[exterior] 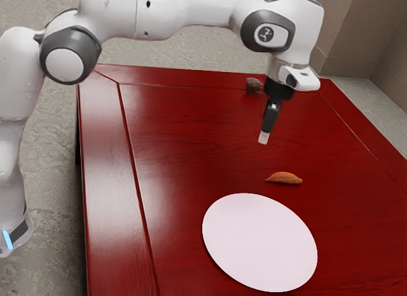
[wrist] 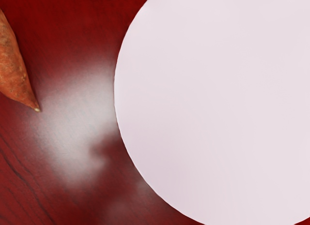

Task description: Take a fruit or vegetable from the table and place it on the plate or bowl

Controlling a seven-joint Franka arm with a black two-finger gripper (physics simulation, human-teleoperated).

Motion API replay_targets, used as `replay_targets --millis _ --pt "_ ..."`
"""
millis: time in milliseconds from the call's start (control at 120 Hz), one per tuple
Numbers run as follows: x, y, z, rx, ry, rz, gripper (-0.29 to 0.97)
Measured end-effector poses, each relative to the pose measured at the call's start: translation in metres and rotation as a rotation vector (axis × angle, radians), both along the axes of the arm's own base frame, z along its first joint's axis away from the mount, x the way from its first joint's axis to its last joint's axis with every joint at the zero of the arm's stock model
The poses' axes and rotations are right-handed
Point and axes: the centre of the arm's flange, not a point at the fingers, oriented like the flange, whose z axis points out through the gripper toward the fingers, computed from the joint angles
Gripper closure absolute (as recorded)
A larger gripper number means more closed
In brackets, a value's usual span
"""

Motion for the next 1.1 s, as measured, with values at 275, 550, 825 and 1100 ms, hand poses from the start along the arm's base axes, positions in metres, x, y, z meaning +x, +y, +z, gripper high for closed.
replay_targets --millis 275,550,825,1100 --pt "0.043 -0.043 -0.021 -0.022 -0.071 -0.039 0.0" --pt "0.074 -0.001 -0.065 0.005 -0.066 0.063 0.0" --pt "0.093 0.038 -0.107 0.041 -0.025 0.178 0.0" --pt "0.101 0.035 -0.116 0.018 -0.054 0.217 0.0"
